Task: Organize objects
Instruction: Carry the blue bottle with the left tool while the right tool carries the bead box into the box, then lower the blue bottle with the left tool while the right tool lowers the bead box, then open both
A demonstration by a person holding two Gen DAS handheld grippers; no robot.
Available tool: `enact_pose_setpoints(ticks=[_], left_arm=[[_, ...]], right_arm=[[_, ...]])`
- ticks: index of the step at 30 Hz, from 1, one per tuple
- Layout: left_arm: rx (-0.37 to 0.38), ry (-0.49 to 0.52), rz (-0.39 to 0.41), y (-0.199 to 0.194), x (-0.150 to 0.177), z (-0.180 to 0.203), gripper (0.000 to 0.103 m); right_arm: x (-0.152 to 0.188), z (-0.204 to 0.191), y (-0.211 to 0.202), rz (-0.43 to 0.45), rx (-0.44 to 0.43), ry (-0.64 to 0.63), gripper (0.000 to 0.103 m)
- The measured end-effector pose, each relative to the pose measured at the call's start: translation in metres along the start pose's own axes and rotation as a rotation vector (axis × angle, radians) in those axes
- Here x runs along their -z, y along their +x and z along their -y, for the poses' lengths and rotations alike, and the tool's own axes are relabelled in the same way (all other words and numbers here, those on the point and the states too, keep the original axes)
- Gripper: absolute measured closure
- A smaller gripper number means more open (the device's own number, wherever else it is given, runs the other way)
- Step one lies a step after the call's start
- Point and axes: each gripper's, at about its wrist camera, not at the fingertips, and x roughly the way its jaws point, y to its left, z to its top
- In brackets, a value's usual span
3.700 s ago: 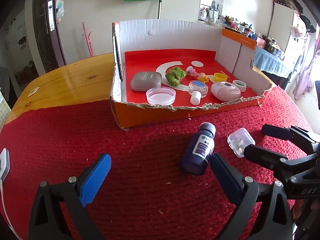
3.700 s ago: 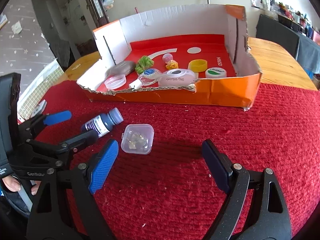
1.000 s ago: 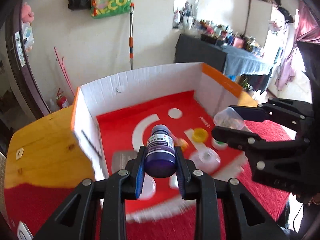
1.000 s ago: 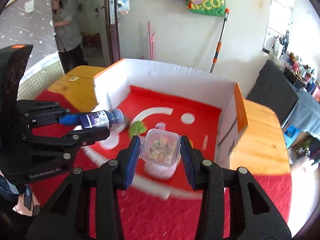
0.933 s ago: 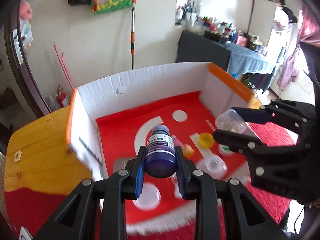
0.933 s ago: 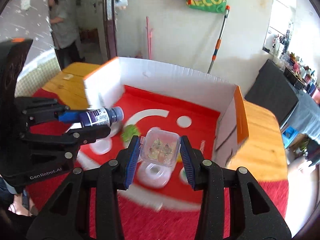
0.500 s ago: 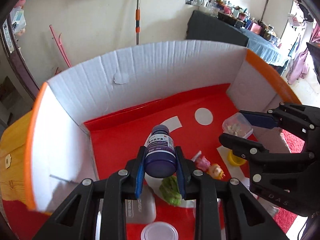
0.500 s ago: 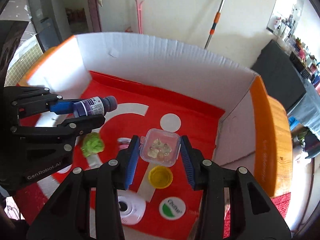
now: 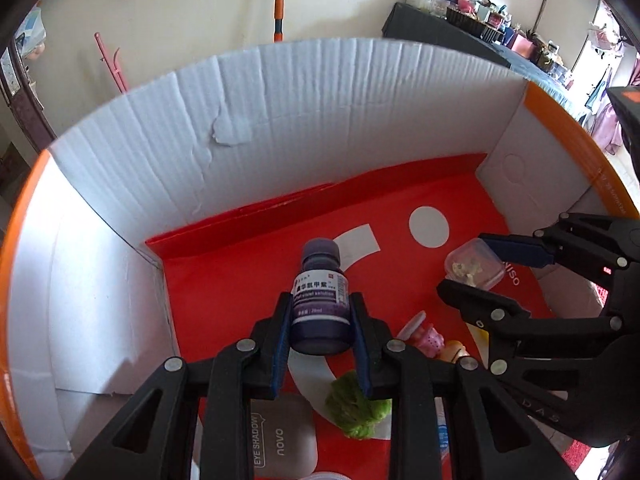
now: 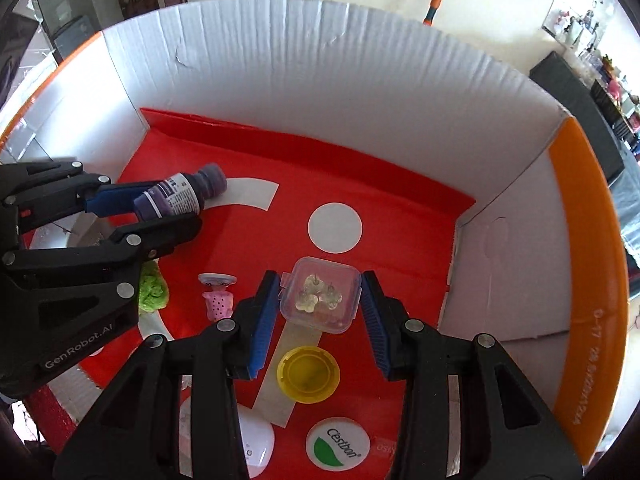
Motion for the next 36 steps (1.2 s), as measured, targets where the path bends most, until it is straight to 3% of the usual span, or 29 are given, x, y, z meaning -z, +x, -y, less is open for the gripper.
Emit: enact_pose_setpoints(ticks=[7, 36], left_arm=[[0.002, -0.006, -0.008, 0.0, 0.004, -0.001, 0.075], [0.002, -0.009, -0.012, 0.002, 0.002, -0.001, 0.073]], right_arm=[[0.002, -0.001, 0.003, -0.036, -0.001, -0.002, 0.063], [0.013, -0.008, -0.003, -0.034, -0.009, 0.006, 0.059]])
